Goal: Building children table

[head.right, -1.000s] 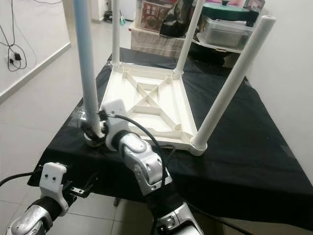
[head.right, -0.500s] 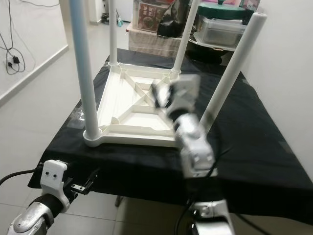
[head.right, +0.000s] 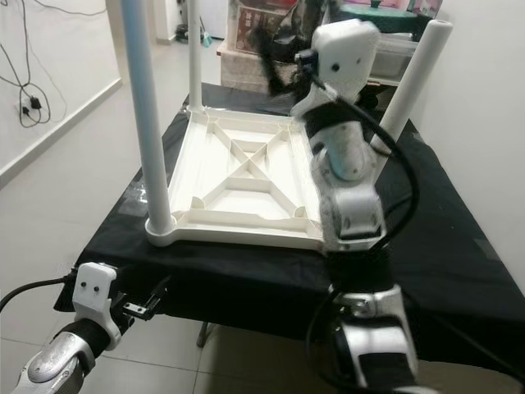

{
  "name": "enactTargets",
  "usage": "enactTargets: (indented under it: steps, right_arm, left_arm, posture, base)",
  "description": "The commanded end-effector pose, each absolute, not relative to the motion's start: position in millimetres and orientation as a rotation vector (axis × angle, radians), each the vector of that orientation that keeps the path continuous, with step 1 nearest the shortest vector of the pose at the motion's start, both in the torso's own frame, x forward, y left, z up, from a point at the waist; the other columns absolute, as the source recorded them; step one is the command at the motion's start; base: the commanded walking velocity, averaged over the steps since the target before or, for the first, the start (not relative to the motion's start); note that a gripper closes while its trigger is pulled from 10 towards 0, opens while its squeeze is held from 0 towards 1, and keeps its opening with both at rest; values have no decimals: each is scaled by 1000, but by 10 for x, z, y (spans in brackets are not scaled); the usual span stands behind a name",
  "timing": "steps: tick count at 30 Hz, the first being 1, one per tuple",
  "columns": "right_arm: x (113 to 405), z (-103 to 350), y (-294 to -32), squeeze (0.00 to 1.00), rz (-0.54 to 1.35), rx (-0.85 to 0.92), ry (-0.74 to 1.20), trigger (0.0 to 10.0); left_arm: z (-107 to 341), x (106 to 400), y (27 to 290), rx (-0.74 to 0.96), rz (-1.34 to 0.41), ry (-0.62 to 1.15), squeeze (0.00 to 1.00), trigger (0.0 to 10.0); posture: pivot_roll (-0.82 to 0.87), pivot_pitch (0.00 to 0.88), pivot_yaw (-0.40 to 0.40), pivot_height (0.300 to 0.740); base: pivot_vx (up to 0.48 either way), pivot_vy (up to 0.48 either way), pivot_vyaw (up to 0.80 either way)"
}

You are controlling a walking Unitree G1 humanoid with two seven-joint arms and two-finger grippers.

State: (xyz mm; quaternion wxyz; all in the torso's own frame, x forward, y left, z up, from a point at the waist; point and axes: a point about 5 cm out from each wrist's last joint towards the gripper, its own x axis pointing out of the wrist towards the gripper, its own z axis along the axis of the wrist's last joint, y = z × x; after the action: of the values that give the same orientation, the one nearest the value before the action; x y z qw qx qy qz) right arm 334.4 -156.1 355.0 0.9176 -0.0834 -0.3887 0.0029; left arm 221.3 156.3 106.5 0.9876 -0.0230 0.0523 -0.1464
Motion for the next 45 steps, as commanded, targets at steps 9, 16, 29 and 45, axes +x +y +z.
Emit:
enactTargets:
  steps: [9, 16, 29, 45]
  right_arm:
    - [3264, 3776, -2497, 0, -487, -169, -879, 10000]
    - [3092, 3943, -2416, 0, -499, -239, -1066, 10000]
    - [3566, 3535, -2425, 0, -390, -95, -730, 10000]
    - [3228, 3906, -2220, 0, -282, -117, -1090, 10000]
  left_arm:
    - [1008, 2215, 1568, -50, -286, 117, 0, 10000]
    - [995, 2200, 1537, -56, -291, 116, 0, 10000]
    - [986, 2194, 1553, -60, -285, 114, 0, 10000]
    - [995, 2197, 1537, -61, -300, 110, 0, 10000]
  posture:
    - [68, 0, -121, 740]
    - [65, 0, -118, 740]
    - [71, 0, -133, 740]
    - [65, 0, -121, 740]
  base:
    - [0, 0, 0]
    - [0, 0, 0]
    - [0, 0, 0]
    - [0, 0, 0]
